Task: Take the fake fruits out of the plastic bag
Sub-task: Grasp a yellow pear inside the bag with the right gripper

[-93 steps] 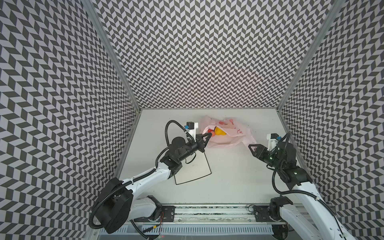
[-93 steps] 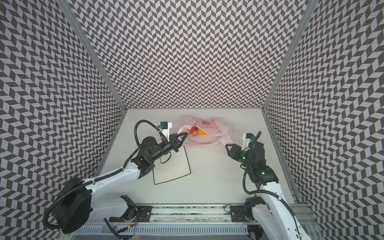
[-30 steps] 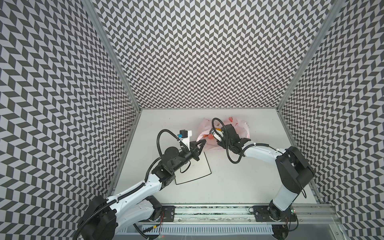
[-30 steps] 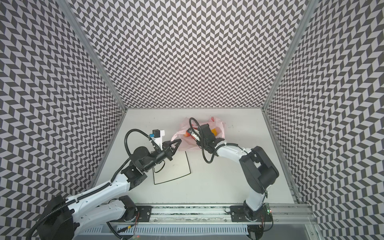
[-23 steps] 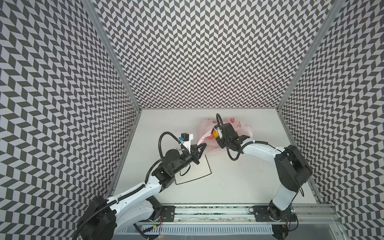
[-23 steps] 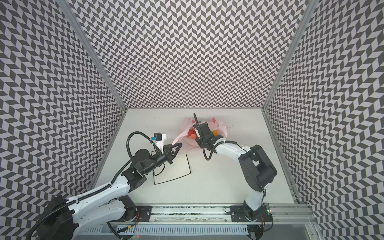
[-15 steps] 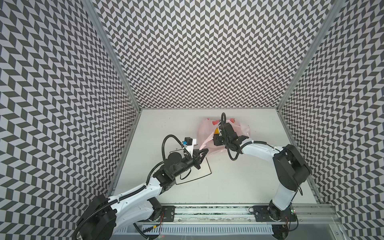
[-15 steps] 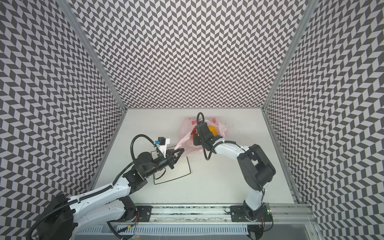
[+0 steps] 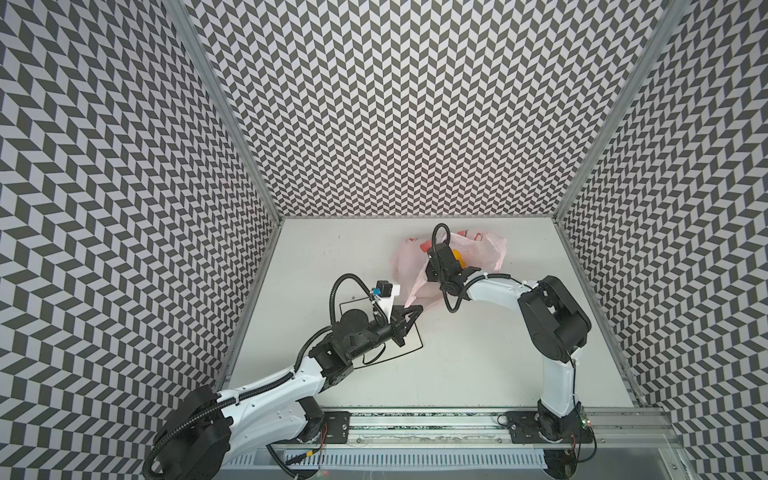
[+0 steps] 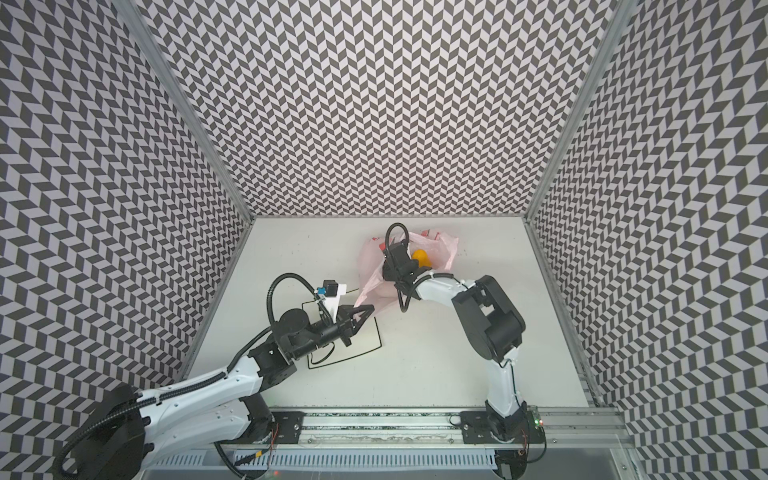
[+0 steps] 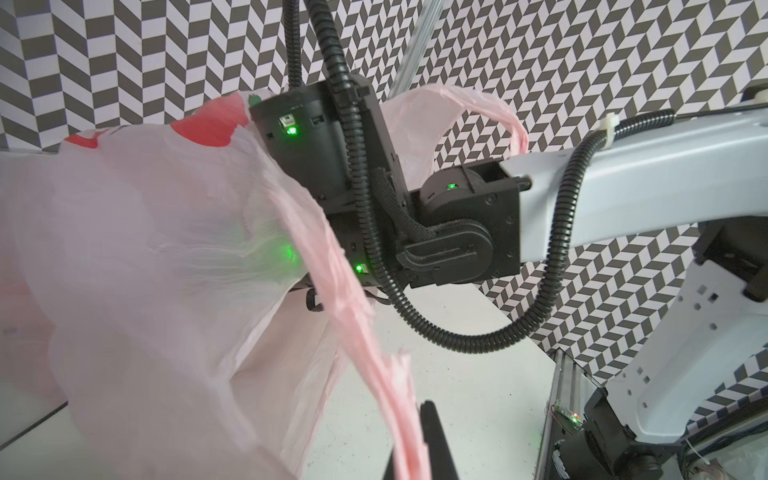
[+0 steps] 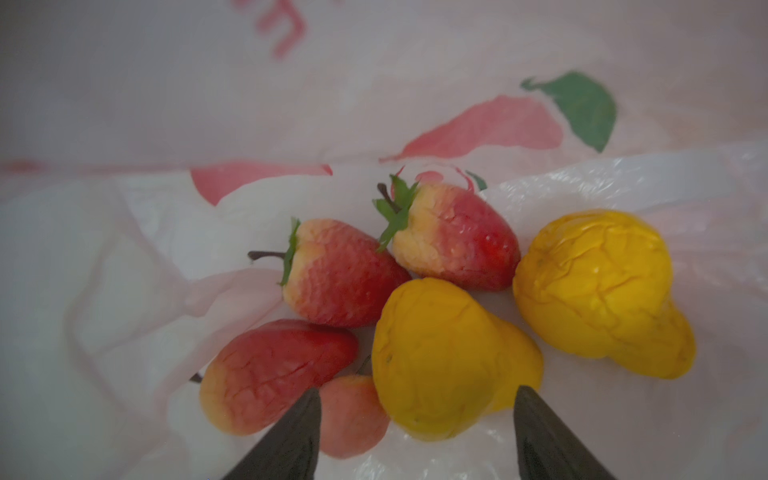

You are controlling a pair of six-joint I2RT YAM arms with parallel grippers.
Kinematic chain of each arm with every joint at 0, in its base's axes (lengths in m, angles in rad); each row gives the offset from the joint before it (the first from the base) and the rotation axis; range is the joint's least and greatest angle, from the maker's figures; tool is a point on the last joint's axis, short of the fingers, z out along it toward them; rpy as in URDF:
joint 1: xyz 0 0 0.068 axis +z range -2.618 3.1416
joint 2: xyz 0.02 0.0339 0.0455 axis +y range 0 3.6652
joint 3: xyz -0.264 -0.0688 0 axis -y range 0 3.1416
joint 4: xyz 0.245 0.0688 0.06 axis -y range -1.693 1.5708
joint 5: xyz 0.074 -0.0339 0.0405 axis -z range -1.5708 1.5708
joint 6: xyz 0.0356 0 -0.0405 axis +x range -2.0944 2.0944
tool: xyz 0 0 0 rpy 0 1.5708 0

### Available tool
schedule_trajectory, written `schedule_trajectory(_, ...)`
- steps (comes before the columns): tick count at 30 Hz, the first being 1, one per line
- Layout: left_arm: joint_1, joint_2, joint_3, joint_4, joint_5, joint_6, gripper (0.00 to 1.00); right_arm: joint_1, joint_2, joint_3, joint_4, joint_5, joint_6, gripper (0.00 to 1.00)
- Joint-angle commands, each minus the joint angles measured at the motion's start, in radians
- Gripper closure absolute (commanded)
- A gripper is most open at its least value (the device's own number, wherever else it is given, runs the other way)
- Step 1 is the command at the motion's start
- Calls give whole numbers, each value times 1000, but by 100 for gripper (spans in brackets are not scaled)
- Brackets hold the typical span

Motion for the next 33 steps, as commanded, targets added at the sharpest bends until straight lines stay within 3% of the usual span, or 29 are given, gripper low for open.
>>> schedule_trajectory(1,-12,12,18,26,18,14,100,-8,46,41,9,86,-28,24)
schedule_trajectory(8,-16,11,34,20,25,13,100,-23,147,133,-13,39,-26,13)
schedule_trajectory(18,-16,-5,30,19,-5,4,100,-54,230,196,-86,38,-19,10)
schedule_trajectory(24,-15,41,32,67,-72,-17,100,-92,234,205,-133,-25,-65,26)
schedule_trajectory(33,-11,102,65,98,-173,-30,100,-114,52,69,-96,-148,-151,53)
